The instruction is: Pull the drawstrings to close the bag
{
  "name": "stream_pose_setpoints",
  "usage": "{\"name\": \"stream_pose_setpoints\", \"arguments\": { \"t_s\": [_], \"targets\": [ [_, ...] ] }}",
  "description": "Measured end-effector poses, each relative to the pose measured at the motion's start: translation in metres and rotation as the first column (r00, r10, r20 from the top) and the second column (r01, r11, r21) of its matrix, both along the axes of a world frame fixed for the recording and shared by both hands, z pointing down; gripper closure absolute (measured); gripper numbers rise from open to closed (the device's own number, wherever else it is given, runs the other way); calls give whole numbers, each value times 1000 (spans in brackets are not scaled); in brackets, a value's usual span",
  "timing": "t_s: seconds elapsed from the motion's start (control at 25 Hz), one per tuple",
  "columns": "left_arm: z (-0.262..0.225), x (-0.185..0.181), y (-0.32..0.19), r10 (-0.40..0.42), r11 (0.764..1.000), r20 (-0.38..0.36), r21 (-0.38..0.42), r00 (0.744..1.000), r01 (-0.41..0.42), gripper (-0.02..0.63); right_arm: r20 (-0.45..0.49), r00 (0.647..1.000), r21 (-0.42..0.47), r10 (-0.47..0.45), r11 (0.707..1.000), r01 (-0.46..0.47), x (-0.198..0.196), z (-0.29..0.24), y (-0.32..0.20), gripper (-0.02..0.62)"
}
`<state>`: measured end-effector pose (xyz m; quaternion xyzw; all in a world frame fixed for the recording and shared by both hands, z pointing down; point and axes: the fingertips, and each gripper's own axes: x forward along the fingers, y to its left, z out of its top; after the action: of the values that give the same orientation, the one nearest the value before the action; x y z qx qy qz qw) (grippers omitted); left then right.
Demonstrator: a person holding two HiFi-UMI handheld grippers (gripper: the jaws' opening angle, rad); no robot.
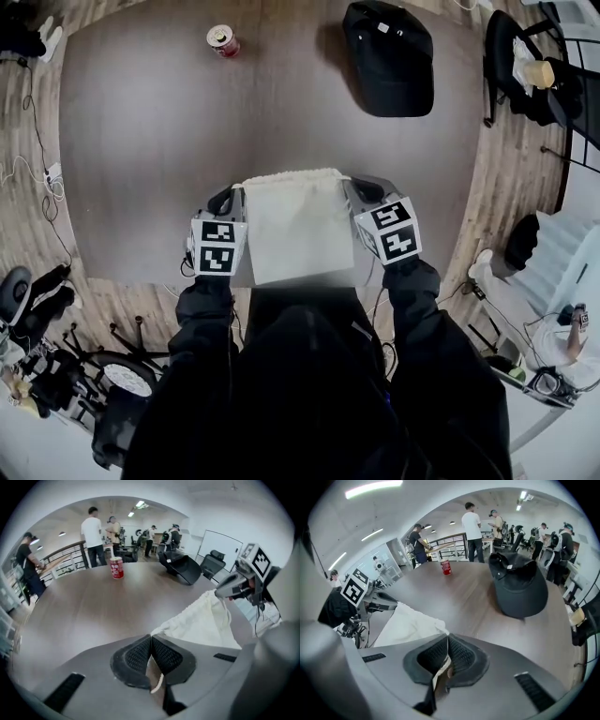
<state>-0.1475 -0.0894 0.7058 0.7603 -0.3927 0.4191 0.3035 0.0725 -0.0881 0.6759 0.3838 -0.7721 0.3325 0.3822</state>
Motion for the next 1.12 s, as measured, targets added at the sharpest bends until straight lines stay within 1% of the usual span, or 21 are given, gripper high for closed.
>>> {"name": "stream_pose_setpoints", "arguments": {
  "t_s": [0.08, 0.12, 0.24, 0.32, 0.4, 0.56, 0.68, 0.76, 0.96, 1.12],
  "targets": [
    [-18, -4, -7, -92, 995, -28, 33, 995, 93, 574, -8, 998, 42, 55, 998, -54, 1, -15, -3, 569],
    [-27, -6, -9, -122, 991, -36, 49, 992, 124, 574, -10, 997, 62, 82, 995, -82, 1, -23, -3, 569],
    [-54, -11, -14, -184, 976, -48, 110, 982, 189, 574, -10, 989, 126, 150, 981, -148, 3, -46, -6, 569],
    [-75, -12, -21, -223, 960, -55, 160, 973, 229, 574, -7, 983, 173, 184, 968, -180, 6, -64, -9, 569],
    [-99, -12, -28, -253, 941, -77, 211, 964, 263, 574, -2, 976, 223, 217, 952, -211, 9, -85, -12, 570],
    [-150, -16, -39, -293, 896, -135, 308, 947, 321, 574, 23, 962, 325, 272, 908, -265, 10, -132, -22, 571],
    [-184, -19, -46, -313, 862, -189, 355, 931, 362, 574, 46, 955, 385, 292, 877, -286, 10, -161, -28, 571],
    [-204, -23, -49, -324, 841, -211, 383, 922, 383, 574, 55, 951, 416, 303, 859, -298, 12, -176, -30, 571],
    [-240, -32, -55, -347, 795, -245, 435, 905, 422, 574, 66, 943, 477, 326, 820, -317, 16, -206, -35, 571],
    [-261, -42, -62, -376, 761, -278, 452, 884, 465, 574, 69, 931, 503, 358, 794, -342, 26, -221, -41, 571]
  ]
}}
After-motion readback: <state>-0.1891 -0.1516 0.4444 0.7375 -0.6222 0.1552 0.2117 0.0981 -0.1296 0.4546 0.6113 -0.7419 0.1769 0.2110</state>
